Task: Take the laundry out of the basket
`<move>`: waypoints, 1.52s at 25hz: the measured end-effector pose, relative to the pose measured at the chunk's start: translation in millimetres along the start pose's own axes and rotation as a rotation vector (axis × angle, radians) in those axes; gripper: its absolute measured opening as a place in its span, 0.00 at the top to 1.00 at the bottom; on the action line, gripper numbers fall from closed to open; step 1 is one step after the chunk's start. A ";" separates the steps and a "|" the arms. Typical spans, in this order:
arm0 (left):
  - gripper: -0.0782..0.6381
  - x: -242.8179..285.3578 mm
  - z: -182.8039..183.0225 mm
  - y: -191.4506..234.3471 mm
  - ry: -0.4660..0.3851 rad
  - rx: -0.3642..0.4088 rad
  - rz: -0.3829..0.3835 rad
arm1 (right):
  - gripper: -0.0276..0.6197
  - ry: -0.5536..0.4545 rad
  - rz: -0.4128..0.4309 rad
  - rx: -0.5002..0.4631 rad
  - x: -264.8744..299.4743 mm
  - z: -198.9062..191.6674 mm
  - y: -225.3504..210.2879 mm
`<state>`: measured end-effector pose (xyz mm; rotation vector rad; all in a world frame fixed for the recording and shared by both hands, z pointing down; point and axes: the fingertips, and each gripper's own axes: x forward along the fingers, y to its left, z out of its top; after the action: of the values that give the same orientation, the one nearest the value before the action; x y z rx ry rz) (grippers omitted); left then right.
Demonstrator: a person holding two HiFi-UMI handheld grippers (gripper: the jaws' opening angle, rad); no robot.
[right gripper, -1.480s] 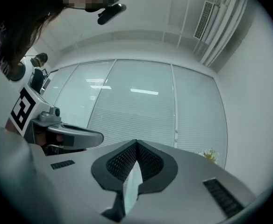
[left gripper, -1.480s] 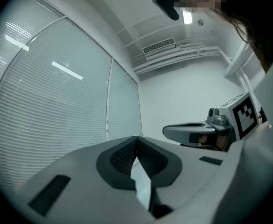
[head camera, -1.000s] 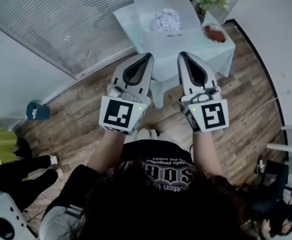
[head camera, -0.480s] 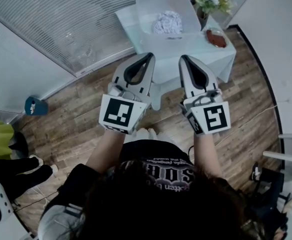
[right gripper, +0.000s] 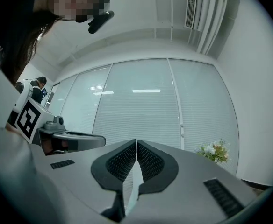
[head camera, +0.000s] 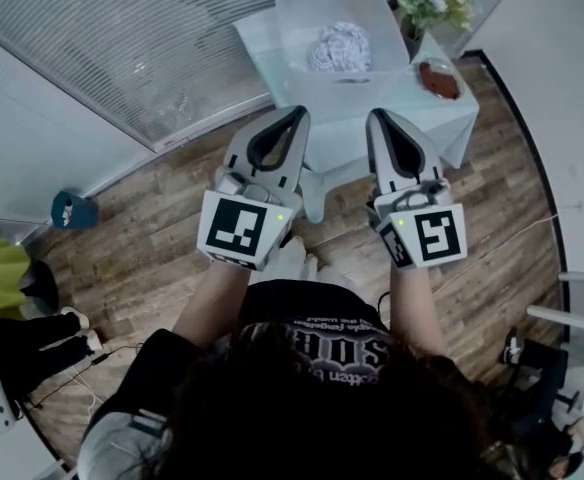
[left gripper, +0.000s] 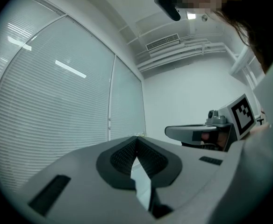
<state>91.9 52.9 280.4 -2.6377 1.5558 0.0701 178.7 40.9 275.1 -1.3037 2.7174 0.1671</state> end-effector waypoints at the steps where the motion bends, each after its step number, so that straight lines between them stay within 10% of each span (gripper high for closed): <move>1: 0.89 1.3 -1.2 3.2 0.000 -0.002 0.000 | 0.91 0.004 -0.002 -0.001 2.7 -1.8 -1.0; 38: 0.89 156.1 -12.7 179.2 -0.027 -0.015 -0.119 | 0.91 0.059 -0.162 -0.107 228.2 -21.6 -111.5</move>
<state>10.6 -170.6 272.7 -2.7222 1.3925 0.1092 122.8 -207.0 255.2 -1.5750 2.6680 0.2644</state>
